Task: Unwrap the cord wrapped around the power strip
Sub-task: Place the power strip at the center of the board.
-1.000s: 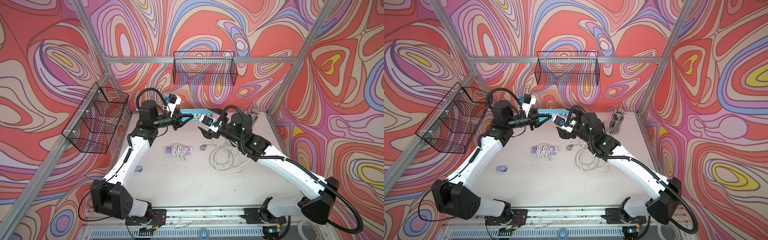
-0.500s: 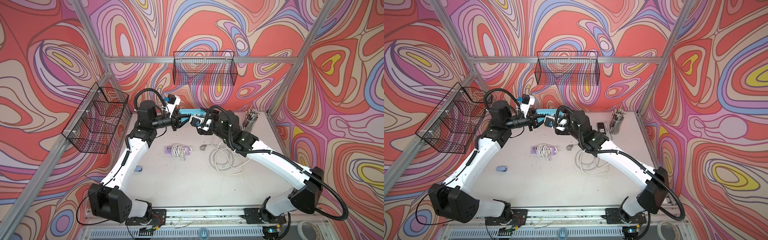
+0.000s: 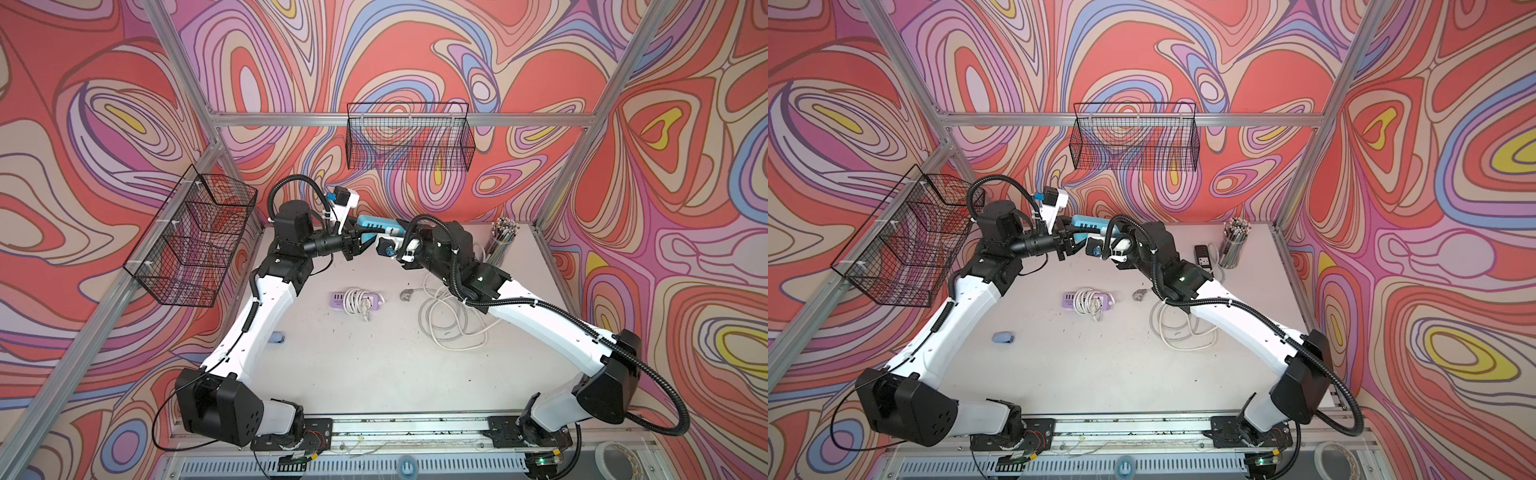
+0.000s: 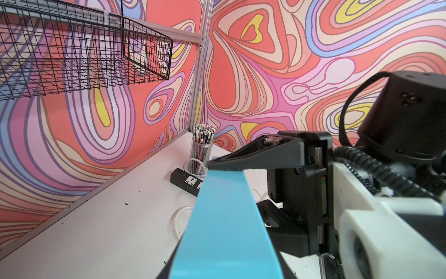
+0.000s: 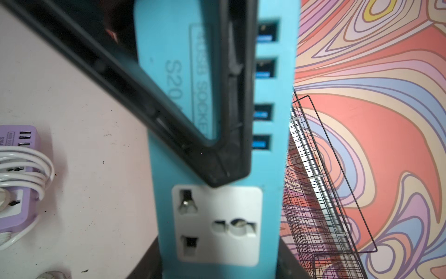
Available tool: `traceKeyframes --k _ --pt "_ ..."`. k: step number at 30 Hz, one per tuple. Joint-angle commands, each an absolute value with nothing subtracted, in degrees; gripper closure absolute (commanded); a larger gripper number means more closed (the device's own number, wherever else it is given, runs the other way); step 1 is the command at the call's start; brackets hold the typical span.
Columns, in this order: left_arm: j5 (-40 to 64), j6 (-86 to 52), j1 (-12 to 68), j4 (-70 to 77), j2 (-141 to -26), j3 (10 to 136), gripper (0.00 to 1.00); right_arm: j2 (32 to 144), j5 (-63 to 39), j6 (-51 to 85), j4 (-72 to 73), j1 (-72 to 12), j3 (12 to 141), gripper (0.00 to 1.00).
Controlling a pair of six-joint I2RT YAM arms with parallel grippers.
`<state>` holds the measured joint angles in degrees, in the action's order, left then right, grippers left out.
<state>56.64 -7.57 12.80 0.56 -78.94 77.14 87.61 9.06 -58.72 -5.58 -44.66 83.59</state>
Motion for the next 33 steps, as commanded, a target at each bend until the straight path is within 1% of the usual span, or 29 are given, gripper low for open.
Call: traceKeyframes --k 1,2,4,5,10,12,15,20,21,24,33 --pt "54.6 -4.9 13.0 5.5 -75.9 76.6 0.32 86.4 9.0 -56.5 -3.6 -44.5 83.1 0.81" --pt "53.0 -4.5 13.0 5.8 -75.4 76.1 0.23 86.5 9.0 -56.0 -3.9 -44.5 82.9 0.81" --pt "48.7 -4.1 12.7 7.4 -74.0 74.7 0.12 86.7 9.2 -55.0 -3.9 -44.4 82.3 0.81" --pt "46.6 -4.1 12.4 8.7 -73.2 73.7 0.0 86.8 9.2 -54.1 -3.9 -44.1 82.0 0.81" --pt "34.2 -4.8 10.8 14.3 -69.9 69.7 0.0 88.1 5.0 -45.3 -6.2 -39.4 81.4 0.81" --pt "29.6 -4.4 10.4 16.2 -68.6 67.9 0.0 89.2 1.3 -40.1 -7.3 -36.0 81.4 0.81" --pt "25.8 -3.4 10.3 17.5 -67.7 66.6 0.0 92.9 -1.6 -35.1 -9.5 -32.2 82.6 0.81" --pt "24.3 -3.2 10.2 18.3 -67.4 66.0 0.0 101.1 -5.4 -29.3 -13.6 -27.2 86.5 0.82" --pt "24.4 -3.3 10.2 18.5 -67.4 65.8 0.0 104.2 -6.0 -28.0 -14.1 -26.3 87.4 0.83" --pt "24.4 -3.3 10.2 18.6 -67.3 65.8 0.0 109.0 -6.6 -25.1 -14.9 -24.2 89.9 0.84" --pt "25.1 -4.0 10.2 19.1 -67.8 65.7 0.0 125.5 -6.2 -17.2 -22.2 -19.2 106.4 0.87"
